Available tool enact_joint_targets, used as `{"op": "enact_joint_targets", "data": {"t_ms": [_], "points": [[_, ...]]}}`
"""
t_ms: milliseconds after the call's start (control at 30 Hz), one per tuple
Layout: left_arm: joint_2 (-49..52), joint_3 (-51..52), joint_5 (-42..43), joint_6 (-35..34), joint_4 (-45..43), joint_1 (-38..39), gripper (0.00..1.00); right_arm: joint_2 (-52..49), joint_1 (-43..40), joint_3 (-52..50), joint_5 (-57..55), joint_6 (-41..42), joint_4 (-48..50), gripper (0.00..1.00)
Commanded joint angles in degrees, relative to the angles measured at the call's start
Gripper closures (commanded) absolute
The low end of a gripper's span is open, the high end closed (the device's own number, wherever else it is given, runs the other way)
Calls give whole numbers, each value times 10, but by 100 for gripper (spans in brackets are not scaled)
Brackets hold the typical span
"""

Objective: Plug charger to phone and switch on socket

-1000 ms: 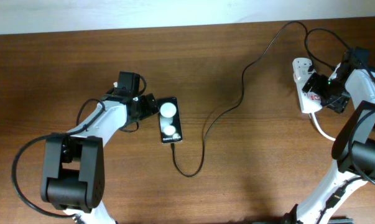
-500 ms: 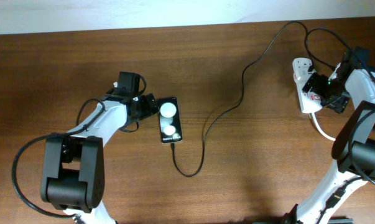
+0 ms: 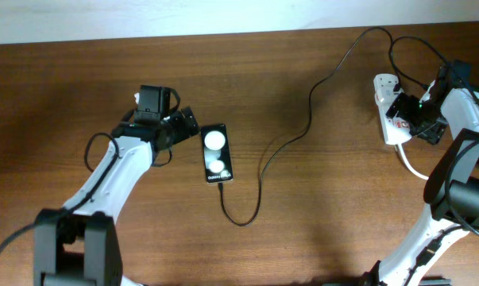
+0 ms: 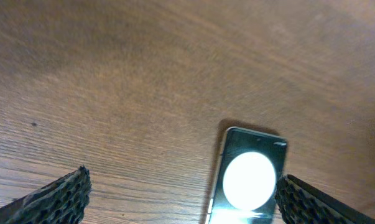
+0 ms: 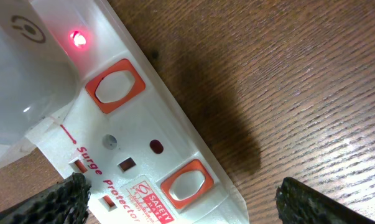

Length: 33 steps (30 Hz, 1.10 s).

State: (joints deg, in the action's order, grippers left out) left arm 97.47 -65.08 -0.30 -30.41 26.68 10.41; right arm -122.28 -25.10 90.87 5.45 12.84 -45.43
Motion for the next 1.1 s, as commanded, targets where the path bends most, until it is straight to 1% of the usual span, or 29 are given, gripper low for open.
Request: {"op": "enact_joint_targets", "data": {"t_ms": [0, 33, 167, 300, 367, 467, 533, 567, 667, 833, 867, 900, 1067], "points": [[-42, 2, -11, 2, 0, -3, 1, -11, 0, -2, -18, -8, -2, 1], [-47, 2, -15, 6, 6, -3, 1, -11, 0, -2, -18, -8, -2, 1], [-54, 6, -26, 6, 75, -3, 1, -11, 0, -2, -18, -8, -2, 1], [-56, 51, -28, 6, 63, -3, 1, -11, 0, -2, -18, -8, -2, 1], [-75, 92, -28, 10, 23, -3, 1, -11, 0, -2, -18, -8, -2, 1], [-116, 150, -28, 38, -35, -3, 1, -11, 0, -2, -18, -8, -2, 1], [-153, 199, -27, 60, -97, -3, 1, -11, 0, -2, -18, -8, -2, 1], [-178, 231, -26, 70, -145, -3, 1, -11, 0, -2, -18, -8, -2, 1], [-224, 309, -24, 70, -254, -3, 1, -11, 0, -2, -18, -8, -2, 1], [-297, 499, -21, 70, -511, -4, 1, -11, 0, -2, -18, -8, -2, 1], [-313, 532, -22, 70, -548, -4, 1, -11, 0, -2, -18, -8, -2, 1], [-330, 553, -25, 70, -564, -4, 1, -11, 0, -2, -18, -8, -2, 1], [-411, 631, -25, 70, -564, -44, 1, -11, 0, -2, -18, -8, -2, 1]]}}
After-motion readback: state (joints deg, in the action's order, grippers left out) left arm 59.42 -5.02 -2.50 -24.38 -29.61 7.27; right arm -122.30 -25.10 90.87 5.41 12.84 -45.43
